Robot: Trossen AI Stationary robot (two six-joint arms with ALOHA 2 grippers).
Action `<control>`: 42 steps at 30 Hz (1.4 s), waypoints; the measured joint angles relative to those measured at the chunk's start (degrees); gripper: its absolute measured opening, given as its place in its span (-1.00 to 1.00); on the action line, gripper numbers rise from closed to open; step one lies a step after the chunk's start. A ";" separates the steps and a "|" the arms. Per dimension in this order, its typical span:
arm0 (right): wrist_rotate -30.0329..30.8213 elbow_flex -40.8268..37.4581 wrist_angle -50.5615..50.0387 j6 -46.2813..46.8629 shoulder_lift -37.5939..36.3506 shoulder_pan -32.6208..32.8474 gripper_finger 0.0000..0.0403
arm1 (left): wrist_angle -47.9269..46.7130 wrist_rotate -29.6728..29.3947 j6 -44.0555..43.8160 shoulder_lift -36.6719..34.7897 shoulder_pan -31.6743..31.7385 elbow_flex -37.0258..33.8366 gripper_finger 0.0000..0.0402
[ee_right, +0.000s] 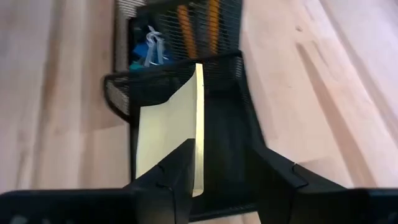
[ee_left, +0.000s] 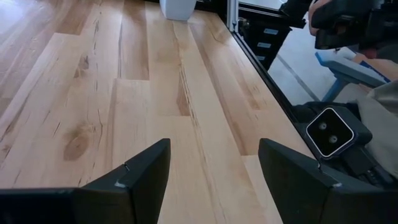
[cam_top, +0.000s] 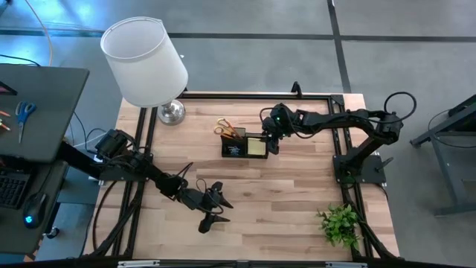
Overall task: Pick and place office supplies into organizer
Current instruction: Put the yellow sticky notes into the black desk organizer, then return to Home Position
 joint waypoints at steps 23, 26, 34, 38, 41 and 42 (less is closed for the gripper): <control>1.17 0.01 3.64 -1.80 5.21 0.70 -0.35 | 0.13 0.00 0.00 0.00 0.00 0.00 0.16; 1.18 -0.04 3.41 -1.82 4.36 0.68 -0.35 | -0.12 0.00 0.00 0.00 0.00 0.00 0.16; -2.67 -0.04 3.32 -1.07 3.98 2.60 -0.36 | -0.13 -0.02 0.00 0.00 0.00 0.00 0.16; 2.02 -0.04 3.05 -0.95 2.83 5.40 -0.36 | -0.23 -2.47 0.73 0.00 0.05 0.00 0.16; 3.66 -0.04 3.24 0.24 -0.49 7.52 -0.36 | -0.21 -5.30 0.06 0.00 0.13 0.00 0.16; 3.66 -0.04 3.20 1.12 -2.06 8.17 -0.36 | -0.17 -5.57 -0.36 -0.01 0.13 0.00 0.16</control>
